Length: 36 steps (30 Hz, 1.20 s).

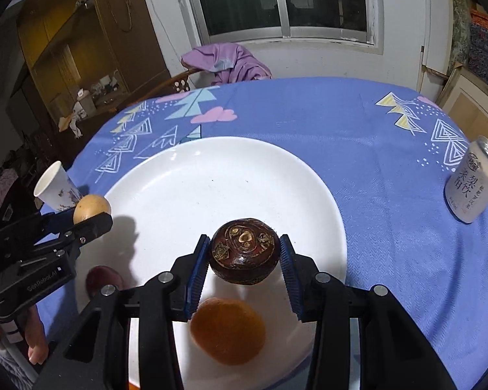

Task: Organize fruits
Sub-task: 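Place the pale fruit and mangosteen on the white plate, opening both tools, then grasp a dark mangosteen with the left tool while the right tool grasps a small tan fruit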

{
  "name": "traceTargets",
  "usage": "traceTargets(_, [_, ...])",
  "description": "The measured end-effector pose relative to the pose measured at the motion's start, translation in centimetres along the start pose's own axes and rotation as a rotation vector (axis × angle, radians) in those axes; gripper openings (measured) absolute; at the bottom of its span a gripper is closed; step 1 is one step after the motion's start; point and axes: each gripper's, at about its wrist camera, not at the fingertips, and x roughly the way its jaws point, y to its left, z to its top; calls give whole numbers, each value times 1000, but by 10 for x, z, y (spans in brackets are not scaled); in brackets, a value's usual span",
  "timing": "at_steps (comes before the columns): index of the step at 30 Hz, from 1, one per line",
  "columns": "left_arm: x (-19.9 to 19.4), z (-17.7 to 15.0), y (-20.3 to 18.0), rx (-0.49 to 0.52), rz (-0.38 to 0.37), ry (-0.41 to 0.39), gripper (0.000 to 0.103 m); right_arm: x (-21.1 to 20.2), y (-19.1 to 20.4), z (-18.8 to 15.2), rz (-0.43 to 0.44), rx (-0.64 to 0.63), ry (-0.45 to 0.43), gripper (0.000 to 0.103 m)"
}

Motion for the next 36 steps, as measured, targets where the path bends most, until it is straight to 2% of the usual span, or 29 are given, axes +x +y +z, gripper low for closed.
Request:
traceTargets(5, [14, -4, 4, -26, -18, 32, 43, 7, 5, -2, -34, -26, 4, 48])
traceTargets(7, [17, -5, 6, -29, -13, 33, 48, 2, 8, -1, -44, -44, -14, 48])
traceTargets(9, [12, -5, 8, -36, -14, 22, 50, -6, 11, -1, -37, -44, -28, 48])
traceTargets(13, [-20, -4, 16, -52, -12, -17, 52, -44, 17, -1, -16, -50, -91, 49])
traceTargets(15, [-44, -10, 22, -58, 2, -51, 62, -71, 20, -7, 1, -48, -135, 57])
traceTargets(17, [-70, -21, 30, -61, 27, -88, 70, -95, 20, -18, 6, -46, -176, 67])
traceTargets(21, [-113, -66, 50, -101, 40, -112, 70, -134, 19, -61, 16, -41, -228, 72])
traceTargets(23, [-123, -92, 56, -116, 38, -108, 70, -143, 16, -83, 15, -30, -240, 73])
traceTargets(27, [-133, -145, 59, -109, 88, -105, 70, -158, 8, -126, -22, -17, -278, 77])
traceTargets(30, [-136, -168, 68, -126, 116, -95, 70, -161, -2, -147, -26, 5, -275, 80])
traceTargets(33, [-133, -175, 76, -154, 58, -60, 70, -158, -12, -156, -14, 38, -249, 81])
traceTargets(36, [-131, -175, 69, -129, 5, -52, 70, -154, -16, -155, -4, 61, -230, 82])
